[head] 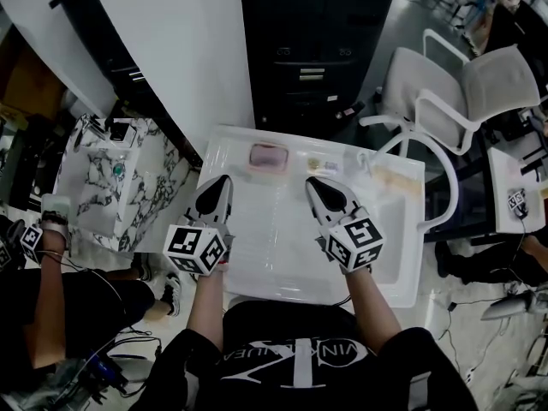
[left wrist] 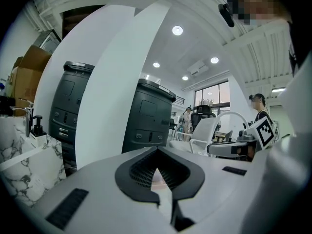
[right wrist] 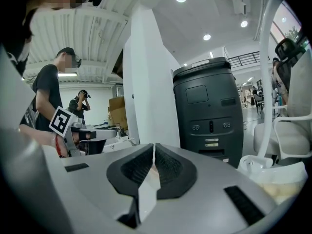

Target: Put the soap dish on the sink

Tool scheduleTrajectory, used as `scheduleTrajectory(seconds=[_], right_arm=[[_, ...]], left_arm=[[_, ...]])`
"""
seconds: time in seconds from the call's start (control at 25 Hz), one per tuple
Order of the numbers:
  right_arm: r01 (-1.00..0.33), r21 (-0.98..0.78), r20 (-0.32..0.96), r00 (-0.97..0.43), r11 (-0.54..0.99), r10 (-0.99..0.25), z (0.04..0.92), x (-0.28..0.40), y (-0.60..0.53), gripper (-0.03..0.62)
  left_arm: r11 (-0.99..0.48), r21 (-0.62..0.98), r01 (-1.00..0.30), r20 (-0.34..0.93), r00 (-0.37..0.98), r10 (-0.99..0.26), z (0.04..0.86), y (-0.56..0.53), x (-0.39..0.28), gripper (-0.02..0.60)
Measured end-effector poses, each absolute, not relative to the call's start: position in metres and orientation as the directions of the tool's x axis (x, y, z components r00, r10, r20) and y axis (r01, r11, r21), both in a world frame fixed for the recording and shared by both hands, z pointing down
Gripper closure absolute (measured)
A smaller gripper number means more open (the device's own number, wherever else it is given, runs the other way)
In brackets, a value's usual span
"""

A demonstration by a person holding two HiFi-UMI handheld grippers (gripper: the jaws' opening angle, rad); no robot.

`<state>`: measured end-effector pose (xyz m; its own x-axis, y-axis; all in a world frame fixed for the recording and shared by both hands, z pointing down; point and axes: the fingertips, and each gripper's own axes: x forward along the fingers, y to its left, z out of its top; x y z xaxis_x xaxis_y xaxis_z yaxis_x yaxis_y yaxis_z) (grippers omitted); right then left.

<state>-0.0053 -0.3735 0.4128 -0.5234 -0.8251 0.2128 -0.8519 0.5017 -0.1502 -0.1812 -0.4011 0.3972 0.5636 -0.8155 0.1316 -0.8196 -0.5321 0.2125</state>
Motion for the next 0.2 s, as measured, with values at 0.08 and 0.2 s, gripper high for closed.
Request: scheduleTrajectory(seconds=[0.08, 0.2], right_arm=[[-0.853, -0.151, 0.213, -0.522, 0.5, -0.826, 0.414, -0.0055, -0.3722, 0.562], [-0.853, -0.153, 0.212, -0.521, 0.498, -0.827, 0.4156, -0.0055, -0.3699, 0.562]], left_arm=[[-0.534, 0.212, -0.818, 0.133, 0.566, -0.814, 0.3986, -0.4, -0.181, 0.568], [-0.538, 0.213, -0.815, 0.134, 0.57, -0.81, 0.4011, -0.3978, -0.1798, 0.568]])
